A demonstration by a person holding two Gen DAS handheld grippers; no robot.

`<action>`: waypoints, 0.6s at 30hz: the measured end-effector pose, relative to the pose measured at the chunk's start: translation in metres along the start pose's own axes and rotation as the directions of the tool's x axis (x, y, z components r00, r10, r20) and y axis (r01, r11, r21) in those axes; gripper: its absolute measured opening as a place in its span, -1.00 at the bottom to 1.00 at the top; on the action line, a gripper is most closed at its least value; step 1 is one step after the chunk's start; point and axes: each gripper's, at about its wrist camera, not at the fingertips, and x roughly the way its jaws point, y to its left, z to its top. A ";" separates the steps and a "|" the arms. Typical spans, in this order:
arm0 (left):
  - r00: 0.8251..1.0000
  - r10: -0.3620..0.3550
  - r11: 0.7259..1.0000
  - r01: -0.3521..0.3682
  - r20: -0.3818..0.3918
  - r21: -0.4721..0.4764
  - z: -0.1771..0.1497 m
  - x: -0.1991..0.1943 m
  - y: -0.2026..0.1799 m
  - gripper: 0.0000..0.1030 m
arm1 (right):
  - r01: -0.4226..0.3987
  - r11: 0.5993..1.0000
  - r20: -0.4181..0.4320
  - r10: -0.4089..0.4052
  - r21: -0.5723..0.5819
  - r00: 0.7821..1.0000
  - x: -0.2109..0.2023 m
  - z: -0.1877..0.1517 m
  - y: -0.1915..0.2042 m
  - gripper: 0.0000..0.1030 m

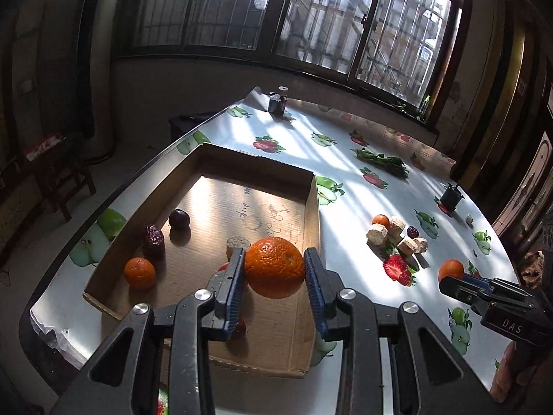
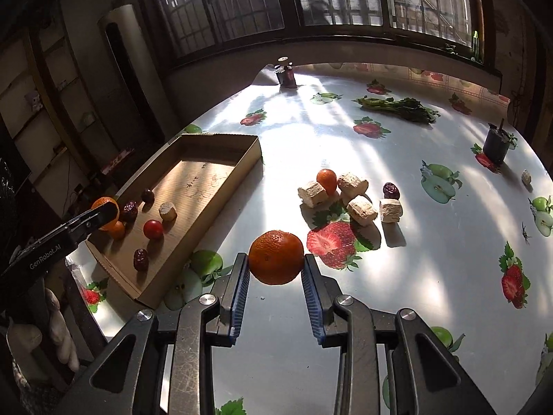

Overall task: Organize fruits
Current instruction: 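Carry the orange with the left tool over the box while the right tool carries its orange there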

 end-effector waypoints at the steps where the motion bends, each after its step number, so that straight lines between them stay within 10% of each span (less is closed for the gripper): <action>1: 1.000 0.003 1.000 -0.003 0.003 0.005 0.000 -0.001 0.000 -0.36 | 0.001 1.000 -0.002 -0.001 0.000 1.000 0.001 0.000 0.001 -0.36; 18: 0.997 0.056 0.996 -0.060 0.062 0.069 0.007 -0.007 -0.006 -0.36 | 0.064 0.998 -0.013 -0.064 -0.018 0.998 -0.004 -0.009 0.013 -0.36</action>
